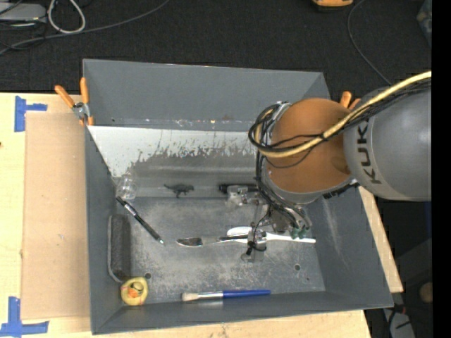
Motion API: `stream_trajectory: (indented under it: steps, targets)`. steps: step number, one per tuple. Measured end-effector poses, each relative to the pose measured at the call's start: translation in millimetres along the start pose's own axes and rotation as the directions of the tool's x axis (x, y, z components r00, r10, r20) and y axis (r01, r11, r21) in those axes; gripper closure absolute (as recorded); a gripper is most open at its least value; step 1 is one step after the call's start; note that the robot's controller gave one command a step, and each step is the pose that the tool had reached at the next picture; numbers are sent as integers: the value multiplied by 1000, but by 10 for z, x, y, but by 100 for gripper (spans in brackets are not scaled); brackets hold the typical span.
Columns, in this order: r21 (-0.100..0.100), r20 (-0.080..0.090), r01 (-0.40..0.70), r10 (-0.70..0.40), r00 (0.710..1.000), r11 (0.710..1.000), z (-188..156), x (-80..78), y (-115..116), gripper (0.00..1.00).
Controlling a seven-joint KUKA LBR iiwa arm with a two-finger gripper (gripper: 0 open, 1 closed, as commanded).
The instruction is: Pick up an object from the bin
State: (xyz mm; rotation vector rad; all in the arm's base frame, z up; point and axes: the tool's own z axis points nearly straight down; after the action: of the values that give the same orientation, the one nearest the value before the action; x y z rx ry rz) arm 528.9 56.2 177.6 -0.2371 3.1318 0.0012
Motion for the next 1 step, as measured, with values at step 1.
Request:
stream_trajectory:
  steps: [1]
  targets:
    - [1,4,127,-127,992,992,962,-303,-41,0]
